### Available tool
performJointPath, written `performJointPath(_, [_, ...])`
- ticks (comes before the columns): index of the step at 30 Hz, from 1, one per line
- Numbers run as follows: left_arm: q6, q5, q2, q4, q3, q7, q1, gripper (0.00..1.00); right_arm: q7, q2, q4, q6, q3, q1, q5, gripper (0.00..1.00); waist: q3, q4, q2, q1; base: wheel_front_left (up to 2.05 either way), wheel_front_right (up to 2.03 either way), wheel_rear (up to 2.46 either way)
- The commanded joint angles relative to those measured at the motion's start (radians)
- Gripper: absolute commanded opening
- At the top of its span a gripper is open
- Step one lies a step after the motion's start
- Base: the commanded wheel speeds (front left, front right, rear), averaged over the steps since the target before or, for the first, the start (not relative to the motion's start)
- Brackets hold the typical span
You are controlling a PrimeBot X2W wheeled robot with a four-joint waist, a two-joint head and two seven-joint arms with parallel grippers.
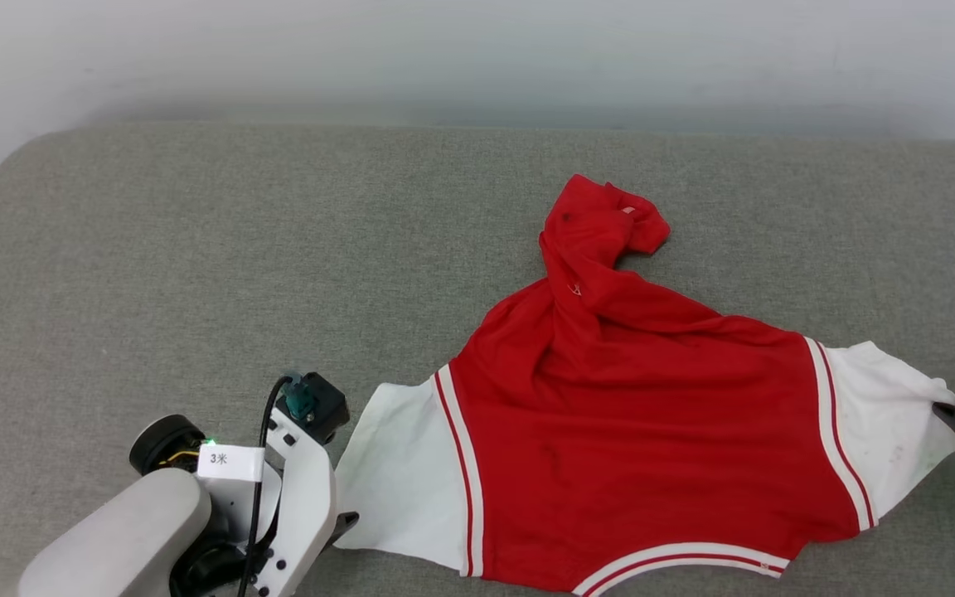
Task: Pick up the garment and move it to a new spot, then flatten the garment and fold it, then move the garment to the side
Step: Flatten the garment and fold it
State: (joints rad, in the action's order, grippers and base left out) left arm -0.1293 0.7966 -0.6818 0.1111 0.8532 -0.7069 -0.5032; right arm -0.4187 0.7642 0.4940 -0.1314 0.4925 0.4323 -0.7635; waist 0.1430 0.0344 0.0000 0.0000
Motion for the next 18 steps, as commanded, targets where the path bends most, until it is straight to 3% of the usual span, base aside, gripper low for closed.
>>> performJointPath(1, [0.000,0.002,-0.006,0.015,0.017,0.003,-0.014,1.00,0.000,-0.008,-0.004,0.001,-0.001,0.016,0.007,0.00,0.009,-0.007,0.0000,0.0000,0.00,0.00,0.00])
performJointPath(16, [0.001,0.063,0.017,0.174,0.228,-0.005,-0.032,1.00,0.004,-0.022,-0.017,0.001,0.007,0.045,0.019,0.00,0.061,-0.028,0.0000,0.0000,0.00,0.00,0.00])
performJointPath(17, [0.001,0.066,0.013,0.177,0.244,-0.001,-0.035,0.59,0.004,-0.023,-0.017,0.001,0.008,0.046,0.018,0.00,0.062,-0.029,0.0000,0.0000,0.00,0.00,0.00])
performJointPath(18, [0.001,0.073,0.013,0.181,0.258,0.004,-0.038,0.09,0.005,-0.023,-0.017,0.001,0.010,0.048,0.018,0.00,0.062,-0.029,0.0000,0.0000,0.00,0.00,0.00])
